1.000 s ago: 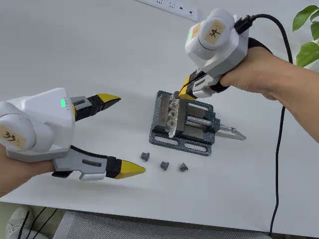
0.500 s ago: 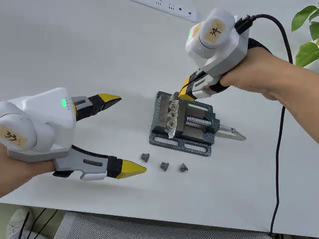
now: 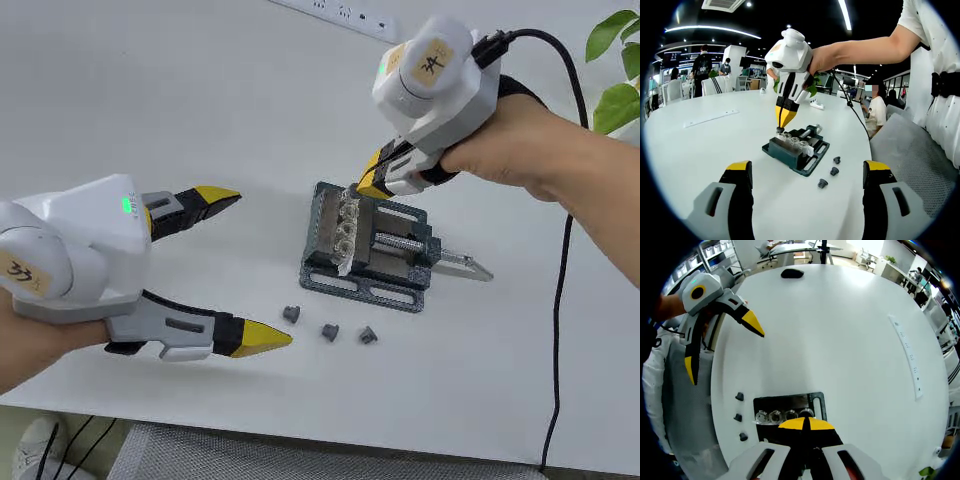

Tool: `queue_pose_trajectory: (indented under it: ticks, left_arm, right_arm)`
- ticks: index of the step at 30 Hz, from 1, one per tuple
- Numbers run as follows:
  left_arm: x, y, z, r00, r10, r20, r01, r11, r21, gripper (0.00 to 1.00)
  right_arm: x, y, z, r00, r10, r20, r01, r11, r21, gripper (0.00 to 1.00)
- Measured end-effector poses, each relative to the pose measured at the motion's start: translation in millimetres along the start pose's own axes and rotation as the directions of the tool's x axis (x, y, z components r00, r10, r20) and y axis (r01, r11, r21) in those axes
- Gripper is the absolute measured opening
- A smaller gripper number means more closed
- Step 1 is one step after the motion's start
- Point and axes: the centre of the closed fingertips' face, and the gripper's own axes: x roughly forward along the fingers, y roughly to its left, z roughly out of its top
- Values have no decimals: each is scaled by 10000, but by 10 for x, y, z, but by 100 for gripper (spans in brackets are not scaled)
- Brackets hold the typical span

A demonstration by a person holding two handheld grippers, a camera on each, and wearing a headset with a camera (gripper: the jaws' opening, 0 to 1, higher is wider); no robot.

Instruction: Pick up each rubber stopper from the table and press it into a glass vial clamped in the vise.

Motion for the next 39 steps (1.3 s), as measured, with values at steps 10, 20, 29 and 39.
queue_pose_trajectory:
  ticks: [10, 20, 29, 39]
  left_arm:
    - [19, 14, 2, 10000, -19, 29, 20, 10000, -58, 90]
    - [30, 31, 15, 10000, -8, 67, 8, 10000, -77, 90]
    - [49, 21, 64, 9999, -43, 123, 43, 10000, 2, 90]
    - [-49, 21, 103, 9999, 92, -85, -90, 9996, 256, 90]
  right_arm:
    - [6, 19, -1, 9995, -22, -325, 15, 9998, -214, 0]
    - [29, -16, -6, 9976, -4, -692, -5, 9999, -123, 0]
    - [31, -5, -6, 9959, -167, -893, 131, 9991, -404, 0]
    - [-11, -6, -22, 9998, -208, -60, 207, 9997, -87, 0]
